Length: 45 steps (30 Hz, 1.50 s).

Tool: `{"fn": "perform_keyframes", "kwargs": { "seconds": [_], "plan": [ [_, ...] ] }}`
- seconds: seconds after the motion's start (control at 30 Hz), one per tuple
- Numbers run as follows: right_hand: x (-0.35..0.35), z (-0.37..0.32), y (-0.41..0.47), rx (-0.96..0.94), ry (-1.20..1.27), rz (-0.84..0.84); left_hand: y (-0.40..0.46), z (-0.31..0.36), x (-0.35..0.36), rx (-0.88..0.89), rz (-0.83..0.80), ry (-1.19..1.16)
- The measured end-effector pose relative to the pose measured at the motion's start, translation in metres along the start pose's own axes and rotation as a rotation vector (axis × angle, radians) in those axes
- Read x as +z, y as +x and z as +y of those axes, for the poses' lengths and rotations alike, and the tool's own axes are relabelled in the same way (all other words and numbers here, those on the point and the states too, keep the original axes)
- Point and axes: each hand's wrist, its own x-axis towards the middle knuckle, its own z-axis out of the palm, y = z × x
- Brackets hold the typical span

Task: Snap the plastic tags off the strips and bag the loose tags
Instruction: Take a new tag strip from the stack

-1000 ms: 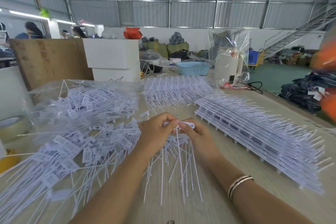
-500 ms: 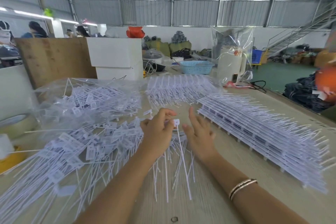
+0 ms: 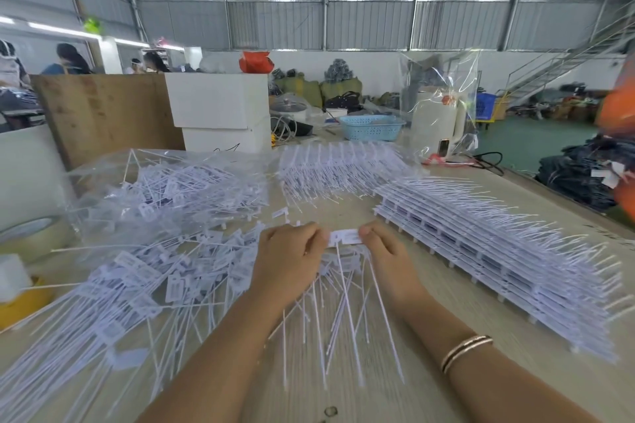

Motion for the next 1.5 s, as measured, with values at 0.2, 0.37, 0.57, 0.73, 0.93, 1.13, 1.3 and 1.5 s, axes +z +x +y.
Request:
{"fn": "perform_keyframes", "kwargs": {
  "seconds": [0.2, 0.37, 0.57, 0.73, 0.93, 1.13, 1.3, 1.5],
  "plan": [
    [0.001, 0.002, 0.000, -0.028, 0.075, -0.146, 0.001, -0.001, 0.005, 0.037, 0.017, 0.061],
    [0.004, 0.000, 0.001, -0.082, 0.070, -0.174, -0.001, 0.005, 0.006, 0.022, 0.010, 0.009],
    [0.009, -0.001, -0.001, -0.165, 0.045, -0.087, 0.002, 0.007, 0.009, -0.046, 0.052, -0.254],
    [0.009, 0.000, -0.001, -0.217, -0.048, -0.051, 0.002, 0.006, 0.012, -0.115, 0.019, -0.390],
    [0.008, -0.004, -0.004, -0.221, 0.021, -0.022, 0.000, 0.015, 0.013, -0.122, 0.014, -0.515],
    [0.006, -0.004, -0.004, -0.230, 0.142, -0.033, -0.003, 0.023, 0.014, -0.151, -0.016, -0.621],
    [-0.001, -0.003, 0.000, -0.084, 0.309, 0.127, 0.001, 0.015, 0.009, -0.312, 0.099, -0.727],
    [0.004, 0.006, 0.004, 0.029, -0.139, -0.048, -0.004, 0.010, 0.009, -0.204, 0.047, -0.676]
  ]
}}
